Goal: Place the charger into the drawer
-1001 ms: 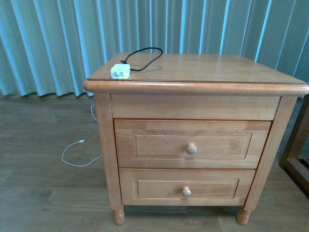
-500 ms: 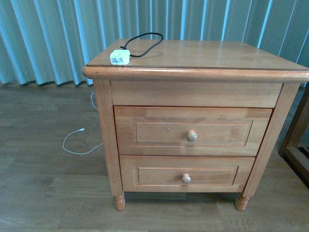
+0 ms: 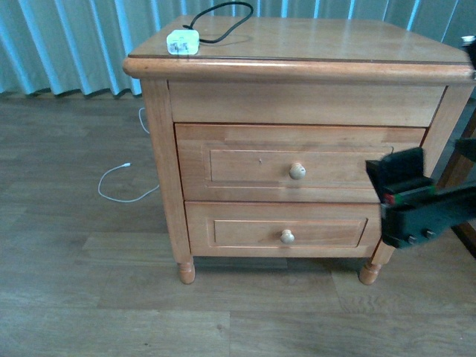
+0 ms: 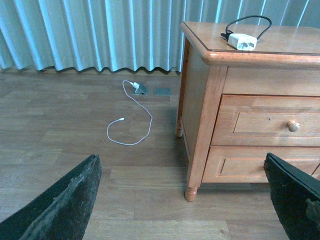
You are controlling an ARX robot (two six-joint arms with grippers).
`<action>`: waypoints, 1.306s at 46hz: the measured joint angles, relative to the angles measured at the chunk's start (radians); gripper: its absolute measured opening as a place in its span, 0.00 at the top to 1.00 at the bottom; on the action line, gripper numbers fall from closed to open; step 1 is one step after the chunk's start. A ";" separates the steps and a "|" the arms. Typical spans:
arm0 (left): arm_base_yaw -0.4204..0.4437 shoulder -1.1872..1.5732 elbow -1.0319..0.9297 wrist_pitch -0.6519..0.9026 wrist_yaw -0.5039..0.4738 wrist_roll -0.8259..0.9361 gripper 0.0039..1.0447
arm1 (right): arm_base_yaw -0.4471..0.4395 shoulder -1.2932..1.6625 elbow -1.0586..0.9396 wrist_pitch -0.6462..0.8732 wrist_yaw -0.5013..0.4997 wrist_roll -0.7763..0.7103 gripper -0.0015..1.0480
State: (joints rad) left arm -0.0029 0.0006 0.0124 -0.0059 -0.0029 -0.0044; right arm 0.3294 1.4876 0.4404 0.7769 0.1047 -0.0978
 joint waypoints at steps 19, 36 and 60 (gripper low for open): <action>0.000 0.000 0.000 0.000 0.000 0.000 0.06 | 0.041 0.543 0.405 0.043 0.175 0.094 0.08; 0.000 0.000 0.000 0.000 0.000 0.000 0.06 | 0.069 0.793 0.700 -0.064 0.228 0.189 0.08; 0.000 0.000 0.000 0.000 0.000 0.000 0.06 | 0.080 0.882 0.852 -0.096 0.258 0.196 0.08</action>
State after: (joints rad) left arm -0.0029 0.0006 0.0124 -0.0059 -0.0029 -0.0044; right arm 0.4095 2.3692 1.2922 0.6807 0.3630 0.0982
